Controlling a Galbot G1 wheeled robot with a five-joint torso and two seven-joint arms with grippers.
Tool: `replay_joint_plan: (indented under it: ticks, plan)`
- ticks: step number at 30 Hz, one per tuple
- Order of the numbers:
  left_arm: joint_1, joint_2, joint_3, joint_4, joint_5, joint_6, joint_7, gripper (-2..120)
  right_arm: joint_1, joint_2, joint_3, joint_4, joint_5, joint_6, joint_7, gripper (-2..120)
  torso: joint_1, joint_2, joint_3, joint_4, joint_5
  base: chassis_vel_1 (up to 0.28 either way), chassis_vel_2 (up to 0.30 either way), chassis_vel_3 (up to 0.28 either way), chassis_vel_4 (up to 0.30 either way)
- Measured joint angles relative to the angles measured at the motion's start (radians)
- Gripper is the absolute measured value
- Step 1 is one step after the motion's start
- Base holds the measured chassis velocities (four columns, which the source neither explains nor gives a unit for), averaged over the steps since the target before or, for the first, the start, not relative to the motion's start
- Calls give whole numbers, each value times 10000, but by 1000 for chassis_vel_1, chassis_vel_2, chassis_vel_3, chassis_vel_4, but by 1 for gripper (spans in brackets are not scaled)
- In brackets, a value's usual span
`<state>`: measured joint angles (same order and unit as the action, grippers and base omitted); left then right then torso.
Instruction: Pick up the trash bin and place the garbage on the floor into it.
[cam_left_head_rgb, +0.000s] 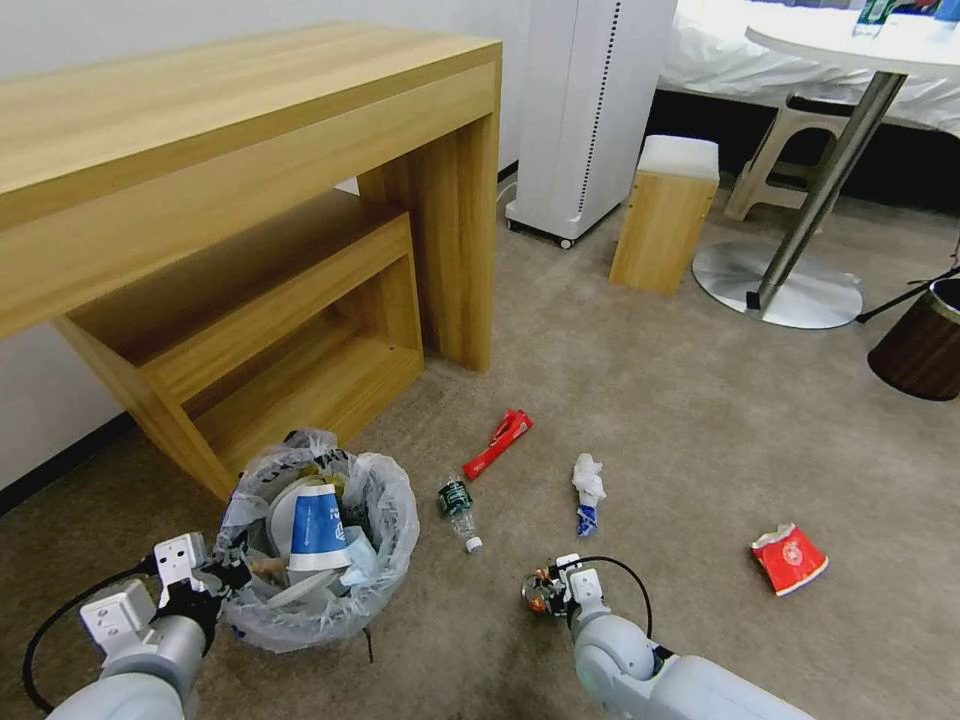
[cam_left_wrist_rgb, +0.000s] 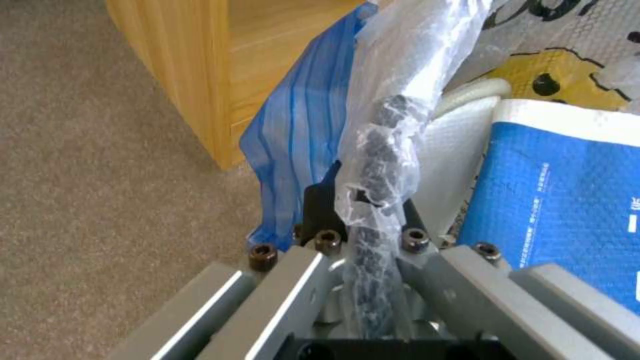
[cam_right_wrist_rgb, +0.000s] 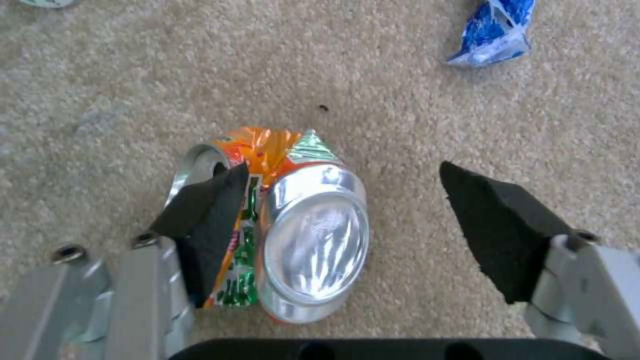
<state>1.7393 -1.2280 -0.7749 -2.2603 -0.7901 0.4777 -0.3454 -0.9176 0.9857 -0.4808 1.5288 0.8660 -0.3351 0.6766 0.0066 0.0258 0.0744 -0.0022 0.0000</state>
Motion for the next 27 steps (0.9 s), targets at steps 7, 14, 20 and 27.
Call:
replay_joint_plan:
  ticks: [7,14,20,27]
  plan:
    - [-10,-74,53,-29,21,-11,1,0,-189,-35,10,-84,-161,13,5,80,0,0,0,0,1,0,0,0,0]
    - [0,-99,71,-41,33,-13,0,0,-301,10,34,-214,-345,108,-19,76,0,1,-1,0,1,0,0,0,0]
    - [16,-155,106,-6,111,-92,5,0,-306,77,21,-321,-473,193,-28,70,0,0,-1,0,0,0,0,0,0]
    - [79,-118,84,-130,93,-125,20,0,-256,193,-39,-512,-597,274,-77,53,0,0,-2,0,1,0,0,0,0]
